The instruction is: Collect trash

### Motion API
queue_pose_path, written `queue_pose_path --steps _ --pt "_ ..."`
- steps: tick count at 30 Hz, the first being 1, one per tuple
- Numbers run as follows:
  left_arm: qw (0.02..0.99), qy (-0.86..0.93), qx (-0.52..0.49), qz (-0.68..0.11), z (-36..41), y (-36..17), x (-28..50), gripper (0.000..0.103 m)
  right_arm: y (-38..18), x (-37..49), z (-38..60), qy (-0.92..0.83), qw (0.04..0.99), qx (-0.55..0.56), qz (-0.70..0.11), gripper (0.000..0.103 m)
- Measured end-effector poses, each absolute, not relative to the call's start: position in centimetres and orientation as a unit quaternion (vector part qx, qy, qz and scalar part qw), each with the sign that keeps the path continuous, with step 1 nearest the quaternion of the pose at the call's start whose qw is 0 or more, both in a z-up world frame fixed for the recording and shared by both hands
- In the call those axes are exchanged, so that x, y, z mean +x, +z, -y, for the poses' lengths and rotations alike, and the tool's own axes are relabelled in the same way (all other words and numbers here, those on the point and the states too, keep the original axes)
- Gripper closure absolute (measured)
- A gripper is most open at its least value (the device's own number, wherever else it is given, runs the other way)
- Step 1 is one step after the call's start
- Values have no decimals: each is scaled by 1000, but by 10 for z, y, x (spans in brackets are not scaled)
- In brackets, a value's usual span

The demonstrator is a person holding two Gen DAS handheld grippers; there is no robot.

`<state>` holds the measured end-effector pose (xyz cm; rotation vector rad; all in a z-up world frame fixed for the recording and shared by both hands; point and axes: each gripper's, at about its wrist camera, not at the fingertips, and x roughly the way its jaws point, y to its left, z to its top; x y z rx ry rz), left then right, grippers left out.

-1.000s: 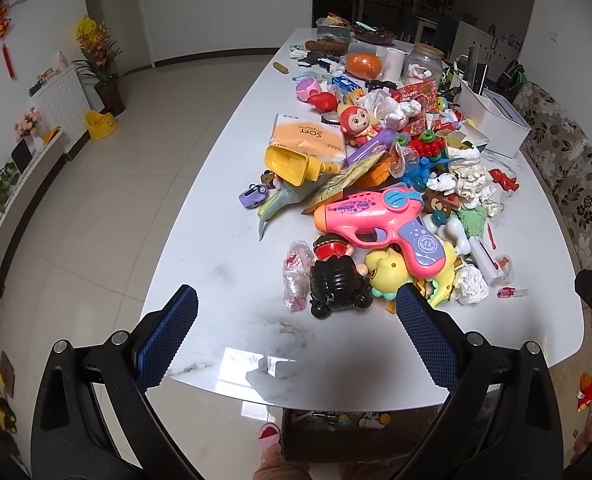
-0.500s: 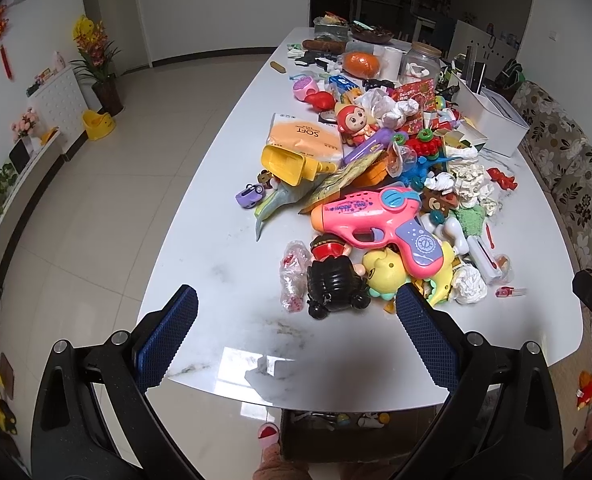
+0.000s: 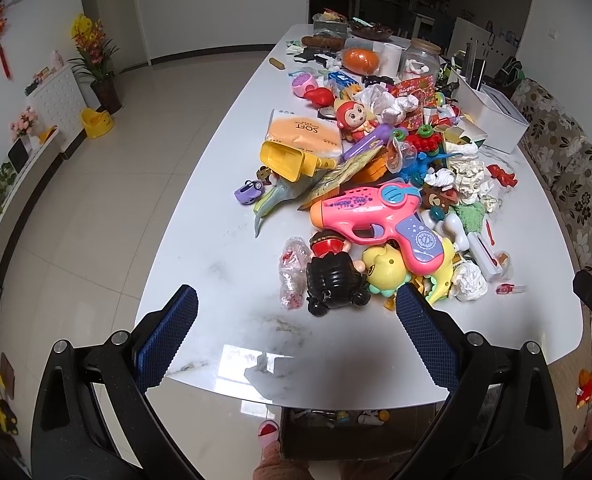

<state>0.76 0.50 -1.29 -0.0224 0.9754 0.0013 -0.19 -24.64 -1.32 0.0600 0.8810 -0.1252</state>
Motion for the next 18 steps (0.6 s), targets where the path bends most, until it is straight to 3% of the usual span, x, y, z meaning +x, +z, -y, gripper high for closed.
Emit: queue_pose_path --steps 18 --pt "883 -7 -20 -469 -13 -17 4 6 -20 -6 241 -58 900 26 -431 5"
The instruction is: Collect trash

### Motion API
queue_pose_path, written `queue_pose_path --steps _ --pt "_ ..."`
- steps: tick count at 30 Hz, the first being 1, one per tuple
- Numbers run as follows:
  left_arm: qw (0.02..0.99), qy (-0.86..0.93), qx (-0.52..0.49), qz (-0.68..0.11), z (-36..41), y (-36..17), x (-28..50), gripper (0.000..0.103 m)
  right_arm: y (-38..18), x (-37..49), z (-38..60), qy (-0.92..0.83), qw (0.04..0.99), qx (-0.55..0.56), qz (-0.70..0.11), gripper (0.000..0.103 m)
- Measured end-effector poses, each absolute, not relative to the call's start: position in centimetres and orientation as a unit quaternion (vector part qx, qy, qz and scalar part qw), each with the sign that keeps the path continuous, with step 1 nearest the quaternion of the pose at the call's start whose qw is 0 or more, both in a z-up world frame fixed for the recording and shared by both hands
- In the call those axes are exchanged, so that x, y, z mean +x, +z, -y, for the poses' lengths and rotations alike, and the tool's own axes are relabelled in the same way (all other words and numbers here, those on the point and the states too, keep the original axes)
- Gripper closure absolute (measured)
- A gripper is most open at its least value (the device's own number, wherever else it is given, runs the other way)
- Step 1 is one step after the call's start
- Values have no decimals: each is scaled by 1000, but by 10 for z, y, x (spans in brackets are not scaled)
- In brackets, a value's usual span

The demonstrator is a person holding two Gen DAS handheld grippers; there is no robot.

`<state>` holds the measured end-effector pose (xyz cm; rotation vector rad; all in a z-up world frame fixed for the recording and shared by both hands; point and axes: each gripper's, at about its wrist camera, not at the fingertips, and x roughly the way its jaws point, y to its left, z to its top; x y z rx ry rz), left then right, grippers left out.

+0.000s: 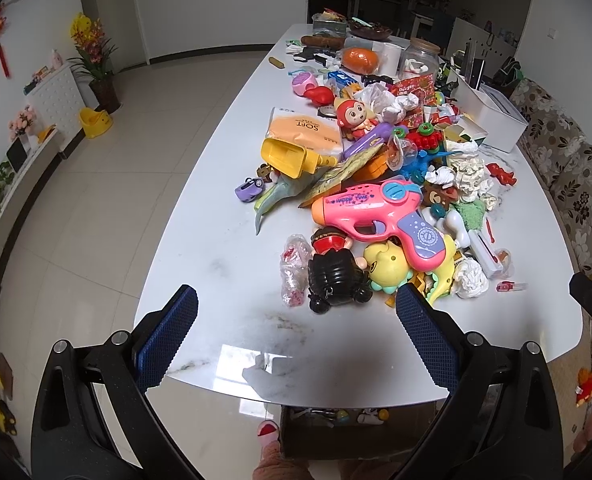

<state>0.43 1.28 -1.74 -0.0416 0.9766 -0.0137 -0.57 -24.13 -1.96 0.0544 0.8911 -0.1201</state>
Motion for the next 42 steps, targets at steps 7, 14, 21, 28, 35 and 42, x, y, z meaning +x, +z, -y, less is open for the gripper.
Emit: queue_pose_path --steps 7,14,21,28,35,42 --pt "885 -7 -55 -462 -54 -43 -21 6 -48 -5 215 -15 884 13 -467 6" --pt "861 11 -99 -499 -105 -77 -43 6 -63 39 149 66 877 -35 -474 13" --pt "857 27 -107 -502 -130 -87 -62 6 -92 121 84 85 850 -126 -505 16" --pt "848 50 -125 -513 -155 -99 -73 6 -132 149 78 64 812 -144 -562 20" --pt "844 55 -130 -517 -163 -105 -69 6 -131 159 95 91 806 -41 -583 32" --pt "855 17 -113 -506 -136 -106 -35 6 -81 127 130 94 833 4 -545 40"
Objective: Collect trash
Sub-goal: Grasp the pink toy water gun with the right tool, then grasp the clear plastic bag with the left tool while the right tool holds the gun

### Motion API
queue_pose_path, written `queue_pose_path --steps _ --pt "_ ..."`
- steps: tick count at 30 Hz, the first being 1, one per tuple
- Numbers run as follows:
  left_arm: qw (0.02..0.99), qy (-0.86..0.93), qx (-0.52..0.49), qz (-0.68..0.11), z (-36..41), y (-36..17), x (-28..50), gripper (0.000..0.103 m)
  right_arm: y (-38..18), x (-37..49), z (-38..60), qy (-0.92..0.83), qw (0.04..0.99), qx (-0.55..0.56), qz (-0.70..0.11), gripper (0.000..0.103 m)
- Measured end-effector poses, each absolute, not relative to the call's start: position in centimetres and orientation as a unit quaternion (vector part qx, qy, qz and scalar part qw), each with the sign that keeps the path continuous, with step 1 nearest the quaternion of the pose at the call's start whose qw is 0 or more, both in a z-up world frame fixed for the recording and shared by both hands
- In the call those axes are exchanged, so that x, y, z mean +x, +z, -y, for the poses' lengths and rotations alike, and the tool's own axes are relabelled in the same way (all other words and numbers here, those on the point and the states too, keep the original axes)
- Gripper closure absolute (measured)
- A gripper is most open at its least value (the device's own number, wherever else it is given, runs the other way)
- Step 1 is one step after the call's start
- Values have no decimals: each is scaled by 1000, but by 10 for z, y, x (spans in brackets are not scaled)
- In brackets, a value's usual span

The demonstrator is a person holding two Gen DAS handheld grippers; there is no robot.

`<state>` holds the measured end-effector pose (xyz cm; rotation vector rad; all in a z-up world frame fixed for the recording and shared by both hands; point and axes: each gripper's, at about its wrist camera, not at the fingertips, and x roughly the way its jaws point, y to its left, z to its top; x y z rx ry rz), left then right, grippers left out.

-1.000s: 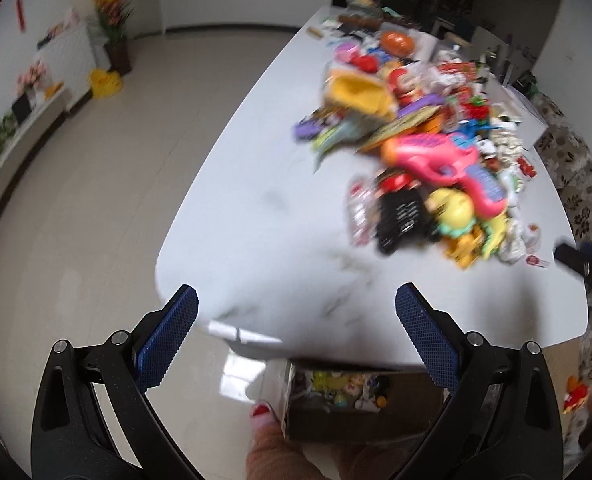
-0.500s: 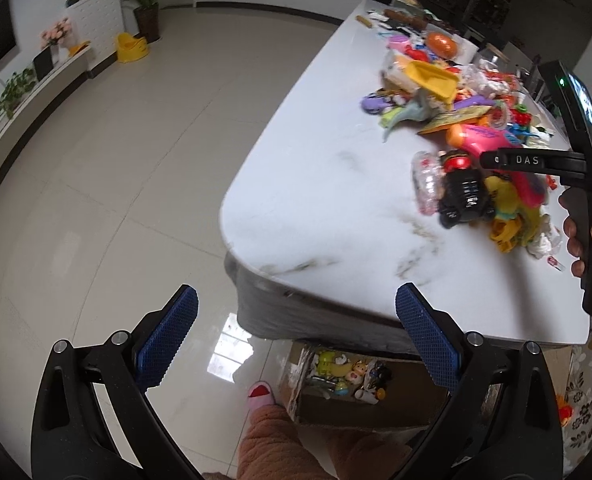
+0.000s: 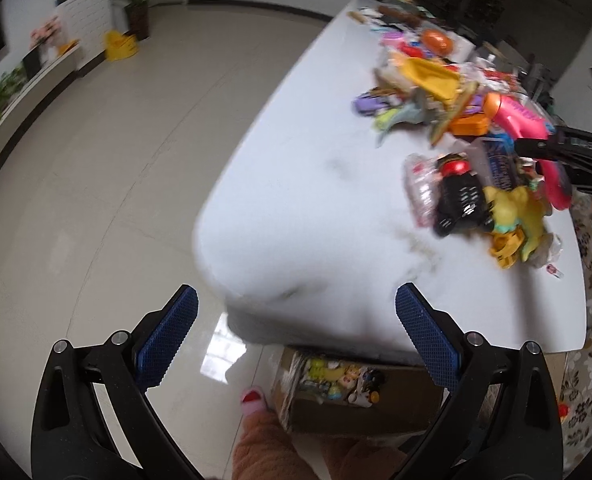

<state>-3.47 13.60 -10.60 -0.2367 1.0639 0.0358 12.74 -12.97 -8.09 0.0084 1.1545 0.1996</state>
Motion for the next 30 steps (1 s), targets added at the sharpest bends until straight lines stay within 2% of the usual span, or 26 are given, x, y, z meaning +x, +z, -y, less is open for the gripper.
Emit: queue_pose_path --steps 1,2,6,7,8,9,11,12,13,14,15,16,22,30 --pt "858 11 -106 -503 -129 -107 -24 6 -76 124 132 94 835 13 -541 56" --pt "859 -2 -98 -502 -120 -110 -8 7 -71 118 140 100 833 29 -544 66" --pt "856 -39 -94 -507 -93 -119 43 9 -61 100 160 92 833 44 -543 70" --pt "856 -49 -93 -506 -87 -120 52 15 -60 95 165 86 834 46 -543 73" --pt "856 -63 -87 -506 -79 -121 65 22 -61 94 171 85 835 59 -541 80" --pt "853 -75 -81 -511 -73 -123 74 33 -59 89 179 88 833 86 -540 80" --pt "847 -85 -73 -519 -65 -130 87 38 -58 87 188 88 832 108 -537 81" --pt "840 -85 -70 -532 -62 -139 97 46 -58 87 190 87 832 108 -537 81" --pt "834 -97 -86 -537 -62 -143 101 56 -59 87 191 87 831 111 -538 81" --pt "826 -115 -121 -538 -66 -148 105 61 -57 87 192 85 832 113 -537 81" --pt "817 -130 -154 -540 -68 -151 111 73 -55 84 193 84 833 116 -535 81" --pt "810 -143 -171 -542 -69 -154 115 80 -54 84 194 85 833 120 -533 81" --pt "802 -152 -191 -545 -67 -158 124 82 -49 89 197 102 832 156 -523 81" --pt "834 -190 -151 -496 -88 -99 78 82 -17 70 188 155 837 144 -504 81"
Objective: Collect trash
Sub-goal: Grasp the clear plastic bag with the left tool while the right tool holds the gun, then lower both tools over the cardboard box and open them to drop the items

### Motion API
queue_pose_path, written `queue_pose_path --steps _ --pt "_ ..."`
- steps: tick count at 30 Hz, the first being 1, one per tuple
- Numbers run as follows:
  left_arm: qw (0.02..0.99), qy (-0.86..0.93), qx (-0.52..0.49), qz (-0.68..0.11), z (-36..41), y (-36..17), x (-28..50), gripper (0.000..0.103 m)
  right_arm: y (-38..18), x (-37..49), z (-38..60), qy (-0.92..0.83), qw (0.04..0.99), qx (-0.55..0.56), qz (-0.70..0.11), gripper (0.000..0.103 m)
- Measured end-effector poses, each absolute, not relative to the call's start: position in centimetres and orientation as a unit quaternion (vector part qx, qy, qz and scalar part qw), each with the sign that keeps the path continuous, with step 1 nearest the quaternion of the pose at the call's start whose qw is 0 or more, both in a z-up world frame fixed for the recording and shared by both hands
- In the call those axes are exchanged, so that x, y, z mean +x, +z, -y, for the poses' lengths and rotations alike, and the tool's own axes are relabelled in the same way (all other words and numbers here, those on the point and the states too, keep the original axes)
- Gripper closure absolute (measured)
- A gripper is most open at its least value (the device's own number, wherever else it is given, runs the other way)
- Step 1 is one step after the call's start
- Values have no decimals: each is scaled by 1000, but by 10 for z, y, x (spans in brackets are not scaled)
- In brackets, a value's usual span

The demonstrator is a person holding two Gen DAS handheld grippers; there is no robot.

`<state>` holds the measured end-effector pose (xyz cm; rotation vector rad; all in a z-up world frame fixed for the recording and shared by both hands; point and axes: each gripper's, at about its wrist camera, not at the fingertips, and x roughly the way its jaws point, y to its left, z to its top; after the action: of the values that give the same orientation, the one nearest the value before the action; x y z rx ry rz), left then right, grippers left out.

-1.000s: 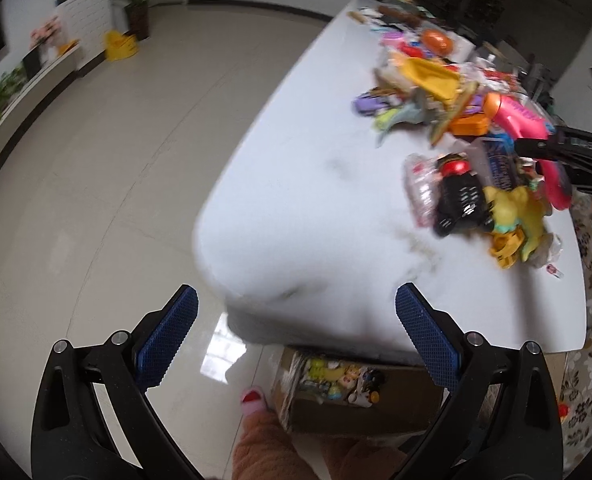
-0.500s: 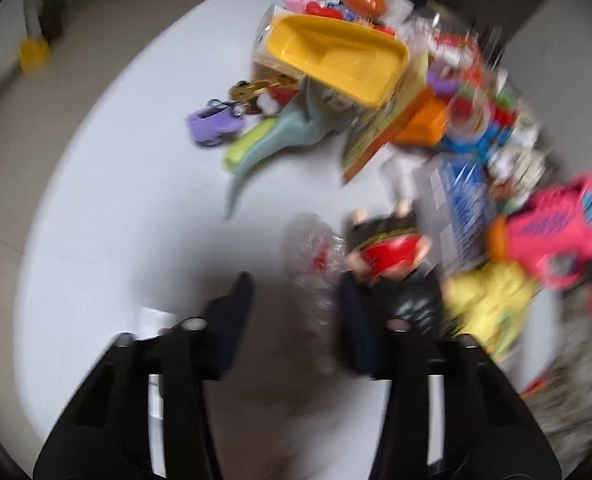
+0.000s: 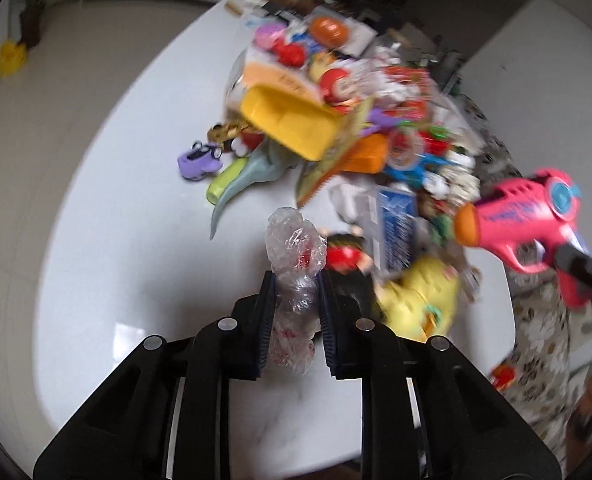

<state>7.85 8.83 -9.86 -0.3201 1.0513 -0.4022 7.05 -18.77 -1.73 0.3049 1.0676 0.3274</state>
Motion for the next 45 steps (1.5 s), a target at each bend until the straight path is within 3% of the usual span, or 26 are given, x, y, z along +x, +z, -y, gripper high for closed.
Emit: queue_pose_path --steps 5,9,14,20,22,24,26,31,34,35,36,38,45 --pt "830 -252 -83 -490 -77 -74 10 82 -17 17 180 199 820 95 -528 81" --pt "788 -298 -53 -536 -57 -96 -48 82 -46 -37 186 194 793 56 -575 81" --pt "734 -307 4 -606 -23 -171 -87 82 -119 -84 208 149 755 43 -637 81" --pt "702 -265 31 -660 16 -291 -94 77 -269 -103 241 80 716 45 -692 79" --pt "696 -242 56 -674 28 -327 -93 50 -311 -105 250 49 709 32 -702 72" --pt "686 -221 64 -690 36 -352 -92 47 -337 -102 256 17 707 11 -707 52" --pt "678 -218 61 -699 38 -364 -91 46 -344 -99 262 6 713 10 -701 42" --pt "687 -211 53 -694 36 -345 -94 46 -310 -96 259 49 725 4 -687 42" --pt "702 -226 39 -674 28 -306 -95 46 -248 -92 234 121 751 -13 -649 41" --pt "714 -232 37 -660 23 -285 -97 43 -221 -91 224 143 769 -26 -623 35" --pt "723 -233 36 -650 21 -272 -97 35 -202 -89 216 154 782 -35 -602 20" --pt "746 -229 35 -624 13 -242 -97 29 -159 -76 205 161 822 -43 -544 9" --pt "815 -195 -1 -546 -20 -158 -78 21 -105 17 194 130 876 21 -465 7"
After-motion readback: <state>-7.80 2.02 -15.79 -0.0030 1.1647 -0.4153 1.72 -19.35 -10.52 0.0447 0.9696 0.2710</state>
